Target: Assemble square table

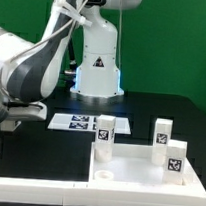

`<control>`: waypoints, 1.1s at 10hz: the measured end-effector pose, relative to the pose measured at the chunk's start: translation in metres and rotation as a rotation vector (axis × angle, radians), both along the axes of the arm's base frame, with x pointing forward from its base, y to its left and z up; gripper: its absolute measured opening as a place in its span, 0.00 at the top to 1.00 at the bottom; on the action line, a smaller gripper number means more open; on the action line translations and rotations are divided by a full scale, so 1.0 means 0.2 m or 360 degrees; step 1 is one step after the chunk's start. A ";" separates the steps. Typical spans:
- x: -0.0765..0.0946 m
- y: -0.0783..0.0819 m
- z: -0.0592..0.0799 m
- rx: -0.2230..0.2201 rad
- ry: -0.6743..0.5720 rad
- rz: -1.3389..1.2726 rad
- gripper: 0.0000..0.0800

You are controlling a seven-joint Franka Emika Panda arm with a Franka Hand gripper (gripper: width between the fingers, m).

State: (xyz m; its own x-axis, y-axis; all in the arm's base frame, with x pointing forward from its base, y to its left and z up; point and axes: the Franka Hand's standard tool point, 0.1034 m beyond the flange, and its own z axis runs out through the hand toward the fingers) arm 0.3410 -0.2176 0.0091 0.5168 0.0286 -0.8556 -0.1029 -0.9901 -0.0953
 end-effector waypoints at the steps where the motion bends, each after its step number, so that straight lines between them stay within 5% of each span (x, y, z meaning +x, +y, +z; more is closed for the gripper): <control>1: 0.00 0.00 0.00 0.0000 0.0000 0.0000 0.64; 3: 0.01 0.00 0.01 0.0000 -0.0003 0.0006 0.64; 4: 0.06 0.01 0.06 -0.0002 -0.0032 0.0046 0.64; 6: 0.18 0.05 0.32 0.0047 -0.0092 0.0078 0.64; 8: 0.18 0.06 0.44 0.0063 -0.0172 0.0046 0.64; 11: 0.24 0.05 0.42 0.0025 -0.0487 0.0050 0.64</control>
Offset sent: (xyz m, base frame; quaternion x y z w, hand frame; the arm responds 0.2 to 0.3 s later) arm 0.0180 0.0039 0.0462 -0.0659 0.0085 -0.0209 0.9976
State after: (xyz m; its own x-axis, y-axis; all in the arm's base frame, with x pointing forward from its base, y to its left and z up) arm 0.3887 -0.2079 0.0924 0.7492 0.0609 -0.6595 -0.0362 -0.9905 -0.1326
